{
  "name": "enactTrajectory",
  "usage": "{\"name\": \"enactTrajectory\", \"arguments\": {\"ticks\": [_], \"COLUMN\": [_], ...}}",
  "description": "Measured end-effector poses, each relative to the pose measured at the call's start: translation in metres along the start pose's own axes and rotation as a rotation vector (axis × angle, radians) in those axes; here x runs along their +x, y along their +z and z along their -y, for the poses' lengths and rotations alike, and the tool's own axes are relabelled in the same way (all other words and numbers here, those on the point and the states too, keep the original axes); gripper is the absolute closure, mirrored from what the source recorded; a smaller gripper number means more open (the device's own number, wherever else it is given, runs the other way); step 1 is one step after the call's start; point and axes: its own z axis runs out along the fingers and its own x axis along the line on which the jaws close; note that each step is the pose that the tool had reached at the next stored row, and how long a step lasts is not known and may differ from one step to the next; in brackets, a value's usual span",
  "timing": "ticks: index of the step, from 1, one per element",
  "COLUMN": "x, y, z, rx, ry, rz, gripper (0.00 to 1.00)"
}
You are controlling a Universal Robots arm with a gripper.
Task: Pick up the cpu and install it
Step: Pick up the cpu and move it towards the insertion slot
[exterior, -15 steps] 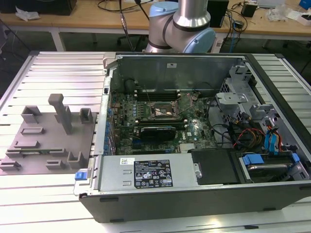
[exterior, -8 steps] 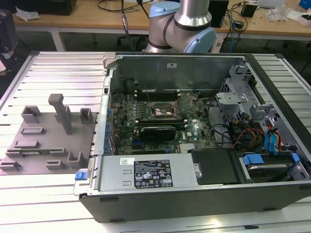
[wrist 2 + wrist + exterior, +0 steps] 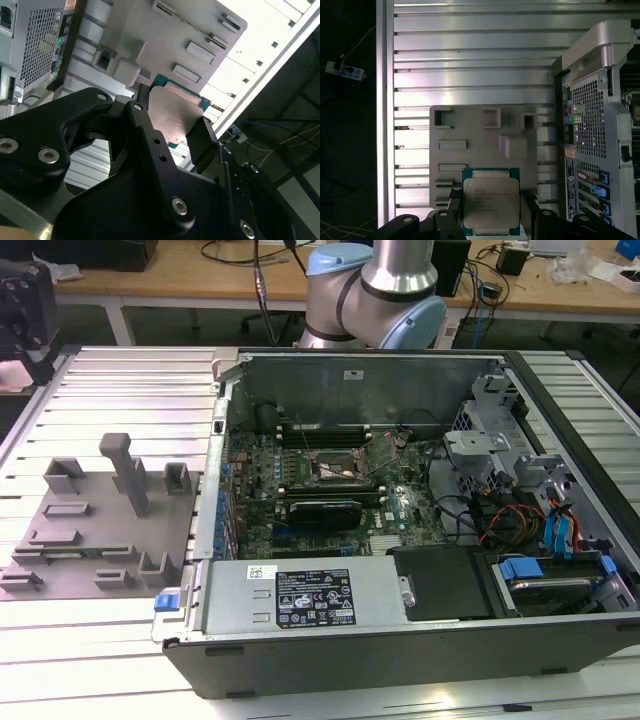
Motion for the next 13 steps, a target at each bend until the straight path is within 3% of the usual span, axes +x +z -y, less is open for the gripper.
{"name": "enactTrajectory", "arguments": {"ticks": [10, 13], "x": [-0.0174, -0.0259], "y": [0.0001, 0.0002], "z": [0.0004, 0.0006], "rx": [0.0, 0.0], "ry": [0.0, 0.0], "rz": [0.0, 0.0], "gripper": [0.46, 0.46]}}
